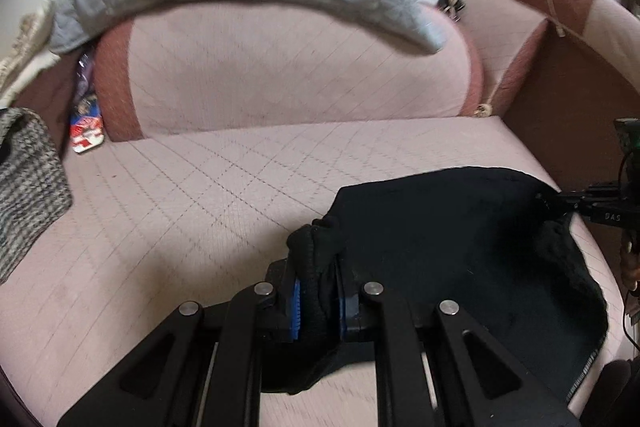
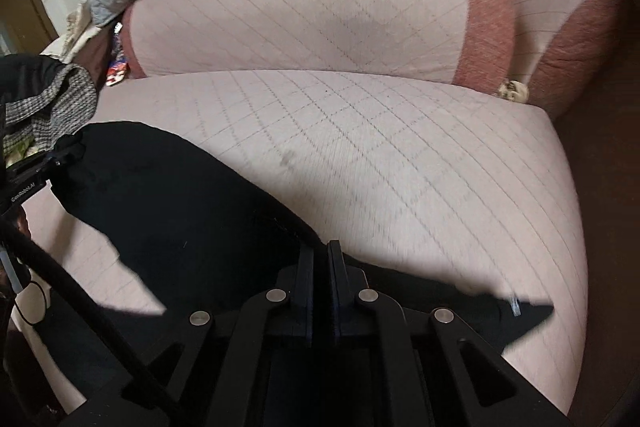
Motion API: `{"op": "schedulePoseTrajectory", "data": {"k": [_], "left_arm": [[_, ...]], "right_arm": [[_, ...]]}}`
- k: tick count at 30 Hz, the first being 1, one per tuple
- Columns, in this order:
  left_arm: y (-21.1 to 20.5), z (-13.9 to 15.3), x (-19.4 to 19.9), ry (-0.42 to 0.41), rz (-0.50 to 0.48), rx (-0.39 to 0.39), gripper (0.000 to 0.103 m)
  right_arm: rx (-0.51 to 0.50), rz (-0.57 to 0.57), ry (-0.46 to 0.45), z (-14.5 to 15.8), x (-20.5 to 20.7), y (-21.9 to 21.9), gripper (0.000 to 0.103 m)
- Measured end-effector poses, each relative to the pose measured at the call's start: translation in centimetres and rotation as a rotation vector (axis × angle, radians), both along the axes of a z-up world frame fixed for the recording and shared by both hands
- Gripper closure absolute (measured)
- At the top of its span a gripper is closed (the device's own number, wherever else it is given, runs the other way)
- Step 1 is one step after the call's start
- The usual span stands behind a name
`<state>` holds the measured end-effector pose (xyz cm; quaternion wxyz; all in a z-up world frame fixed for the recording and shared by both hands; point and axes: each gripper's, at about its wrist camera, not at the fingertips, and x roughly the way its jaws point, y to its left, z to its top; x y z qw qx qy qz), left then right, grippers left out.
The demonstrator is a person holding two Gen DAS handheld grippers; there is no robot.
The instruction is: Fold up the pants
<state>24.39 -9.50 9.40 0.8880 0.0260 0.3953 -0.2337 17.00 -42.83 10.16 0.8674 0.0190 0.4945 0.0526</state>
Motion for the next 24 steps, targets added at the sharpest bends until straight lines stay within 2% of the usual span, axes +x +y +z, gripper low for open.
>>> {"op": "schedulePoseTrajectory", "data": {"k": [6,10,14,16,17,18,19,20,21,22,23,24], "left_arm": [[1.9,2.1,-8.4,-0.064,-0.021,-0.021,0.091],[3.5,2.1,-14.1,-0.085,-0.044,-0.008,0.090],[4.2,-0.4,-19.7,-0.069,-0.068,0.070,0.088],[4.6,-2.7,-21.7,-0.009,-0.060,0.105,0.086],[4.9,-3.6,-22.5,0.023,-0.055,0.116,0.084],[5.4,-4.4,-23.5,0.055,-0.048,0.119,0.082],[5.8,-4.7,-24.1,0.068,-0.043,0.113,0.078],[6.3,-4.7,-24.7,0.071,-0.035,0.105,0.075],[6.9,-4.4,-25.5,0.069,-0.026,0.098,0.072],[7.4,-4.1,-25.9,0.066,-0.018,0.095,0.063],[8.0,-3.7,-26.3,0.062,-0.007,0.093,0.052],[8.6,-3.2,-26.7,0.057,0.009,0.091,0.047]], "right_arm": [[0.046,-0.017,-0.005,0.4,-8.5,1.6,0.097],[0.092,-0.013,0.029,-1.0,-14.8,2.8,0.097],[0.114,-0.005,0.092,-3.7,-19.7,3.5,0.097],[0.121,-0.003,0.132,-5.3,-21.4,3.9,0.095],[0.117,0.000,0.149,-5.9,-22.1,4.2,0.090],[0.103,-0.004,0.156,-6.2,-22.7,4.4,0.089],[0.091,-0.014,0.151,-6.3,-23.3,4.5,0.088],[0.089,-0.021,0.154,-6.2,-23.7,4.6,0.082],[0.098,-0.024,0.162,-6.1,-24.0,4.7,0.068],[0.106,-0.028,0.167,-5.8,-24.3,4.6,0.058],[0.103,-0.032,0.163,-5.4,-24.7,4.7,0.041],[0.089,-0.033,0.151,-4.9,-25.0,4.7,0.039]]}}
